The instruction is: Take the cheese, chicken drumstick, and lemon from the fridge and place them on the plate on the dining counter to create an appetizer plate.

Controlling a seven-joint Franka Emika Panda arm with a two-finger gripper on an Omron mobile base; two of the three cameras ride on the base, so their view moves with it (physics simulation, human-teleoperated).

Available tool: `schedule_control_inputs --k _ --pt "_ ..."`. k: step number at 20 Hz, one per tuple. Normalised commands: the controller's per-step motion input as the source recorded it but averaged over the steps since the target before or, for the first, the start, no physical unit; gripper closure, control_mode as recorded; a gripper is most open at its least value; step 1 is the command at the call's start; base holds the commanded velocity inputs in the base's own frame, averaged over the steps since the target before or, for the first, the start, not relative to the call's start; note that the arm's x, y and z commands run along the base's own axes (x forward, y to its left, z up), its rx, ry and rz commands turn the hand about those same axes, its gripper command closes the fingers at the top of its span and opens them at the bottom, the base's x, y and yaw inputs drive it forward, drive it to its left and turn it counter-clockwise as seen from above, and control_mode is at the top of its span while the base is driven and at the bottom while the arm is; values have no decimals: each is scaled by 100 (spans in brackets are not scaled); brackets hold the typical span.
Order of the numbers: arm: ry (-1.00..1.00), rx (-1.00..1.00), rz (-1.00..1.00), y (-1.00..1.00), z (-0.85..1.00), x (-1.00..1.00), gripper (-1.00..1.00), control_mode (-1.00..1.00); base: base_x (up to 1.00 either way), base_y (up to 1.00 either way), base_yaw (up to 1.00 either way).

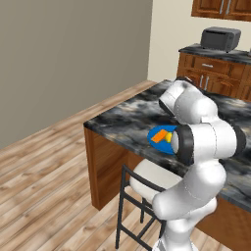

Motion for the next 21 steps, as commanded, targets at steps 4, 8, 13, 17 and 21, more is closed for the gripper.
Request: schedule_control_inputs --k 4,8,13,17,21 --pt "-5 2 0 26 49 -100 -100 -100 0 0 0" --pt "-5 0 0 41 34 -100 -100 -100 0 0 0" --pt "-3 0 0 56 45 -100 -100 -100 0 0 0" --pt "-3 -3 0 29 96 -100 -100 -100 0 0 0" --pt "0 -15 0 -1 100 -100 -100 -100 0 0 0"
